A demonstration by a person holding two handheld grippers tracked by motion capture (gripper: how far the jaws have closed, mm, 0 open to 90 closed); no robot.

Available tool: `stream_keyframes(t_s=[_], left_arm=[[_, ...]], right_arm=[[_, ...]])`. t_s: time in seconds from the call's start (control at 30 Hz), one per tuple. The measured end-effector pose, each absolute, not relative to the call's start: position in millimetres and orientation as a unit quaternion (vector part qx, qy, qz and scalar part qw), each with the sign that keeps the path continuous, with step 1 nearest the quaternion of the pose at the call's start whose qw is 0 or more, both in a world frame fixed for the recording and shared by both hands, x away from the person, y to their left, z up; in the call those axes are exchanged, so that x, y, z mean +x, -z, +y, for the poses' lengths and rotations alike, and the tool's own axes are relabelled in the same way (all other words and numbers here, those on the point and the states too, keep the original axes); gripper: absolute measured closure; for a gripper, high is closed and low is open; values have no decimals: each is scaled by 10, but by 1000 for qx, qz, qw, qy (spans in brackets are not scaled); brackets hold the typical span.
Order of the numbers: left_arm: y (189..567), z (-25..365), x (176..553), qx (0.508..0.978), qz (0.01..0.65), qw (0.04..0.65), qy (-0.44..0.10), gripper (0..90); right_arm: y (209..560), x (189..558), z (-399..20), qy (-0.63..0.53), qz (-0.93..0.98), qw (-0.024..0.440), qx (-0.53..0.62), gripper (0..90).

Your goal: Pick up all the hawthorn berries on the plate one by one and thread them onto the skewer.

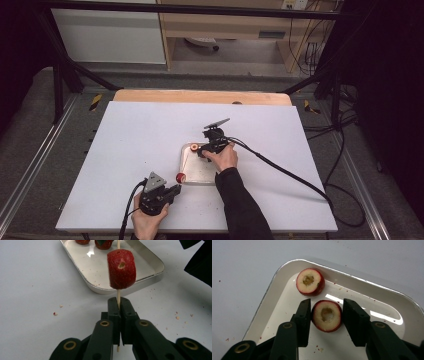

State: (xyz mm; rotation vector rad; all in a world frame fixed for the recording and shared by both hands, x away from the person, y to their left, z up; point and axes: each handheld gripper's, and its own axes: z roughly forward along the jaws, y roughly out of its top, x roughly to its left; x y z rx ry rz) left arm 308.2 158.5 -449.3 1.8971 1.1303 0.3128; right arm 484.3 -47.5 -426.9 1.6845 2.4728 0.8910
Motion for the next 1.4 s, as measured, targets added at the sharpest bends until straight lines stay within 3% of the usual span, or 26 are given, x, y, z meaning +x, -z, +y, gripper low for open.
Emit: stream_keyframes(t_s=[0.57,1.4], left_arm=[[4483,1543,3073,766,450,440,-130,880],[4464,1203,2989,776,428,448,-117,880]], right_arm=[[4055,4683,-537,-322,793,19,517,608],[3942,4073,-1110,-555,677,4,483,609]])
